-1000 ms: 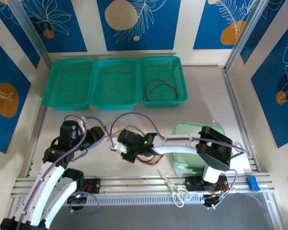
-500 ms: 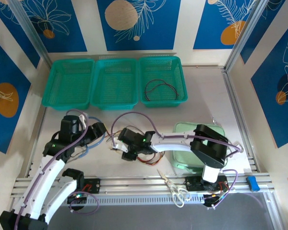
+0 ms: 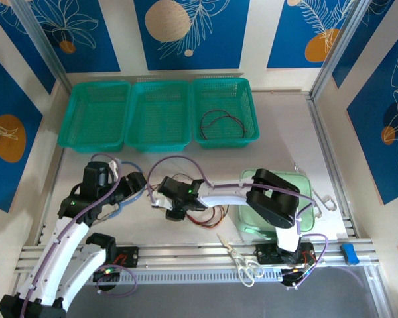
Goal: Untangle the cables
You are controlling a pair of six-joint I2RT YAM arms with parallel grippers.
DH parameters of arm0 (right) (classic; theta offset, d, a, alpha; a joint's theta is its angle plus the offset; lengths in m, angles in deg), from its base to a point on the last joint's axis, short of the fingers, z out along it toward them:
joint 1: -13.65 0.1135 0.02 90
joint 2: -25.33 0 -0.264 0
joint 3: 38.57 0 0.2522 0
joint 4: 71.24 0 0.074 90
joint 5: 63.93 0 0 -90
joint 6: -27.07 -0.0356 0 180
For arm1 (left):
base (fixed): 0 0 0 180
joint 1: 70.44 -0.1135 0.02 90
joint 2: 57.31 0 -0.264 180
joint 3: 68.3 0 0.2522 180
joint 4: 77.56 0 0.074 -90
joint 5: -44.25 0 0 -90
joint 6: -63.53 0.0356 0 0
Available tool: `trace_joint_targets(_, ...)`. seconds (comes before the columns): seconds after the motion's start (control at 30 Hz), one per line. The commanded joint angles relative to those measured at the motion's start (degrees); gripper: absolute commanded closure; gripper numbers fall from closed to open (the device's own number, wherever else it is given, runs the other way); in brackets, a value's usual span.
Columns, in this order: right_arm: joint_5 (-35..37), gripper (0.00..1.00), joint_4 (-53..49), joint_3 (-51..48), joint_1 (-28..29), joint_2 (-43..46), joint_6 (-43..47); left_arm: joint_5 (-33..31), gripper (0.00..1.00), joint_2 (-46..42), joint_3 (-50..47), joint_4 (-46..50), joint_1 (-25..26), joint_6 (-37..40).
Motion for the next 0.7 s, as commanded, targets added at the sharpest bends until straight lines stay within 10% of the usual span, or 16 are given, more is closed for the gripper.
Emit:
trace_joint_targets(0.0,0.9,0.66,-1.6,1.2,0.0,-1.8,1.5,-0.2,0.34,-0.6,1.5,1.2,-0.8,1.1)
trace_joint_targets(0.27,1.9,0.99,1.0,-0.5,0.1,0.1,0.9,0.0,0.34,-0.4,1.6,1.0,-0.9,1.3)
trace_joint_targets(0.67,-1.6,1.0,8.0,-7.0,-1.6,14.0,-3.6,2.4,0.33,0.9,4.2,-1.7,-1.5,-0.1)
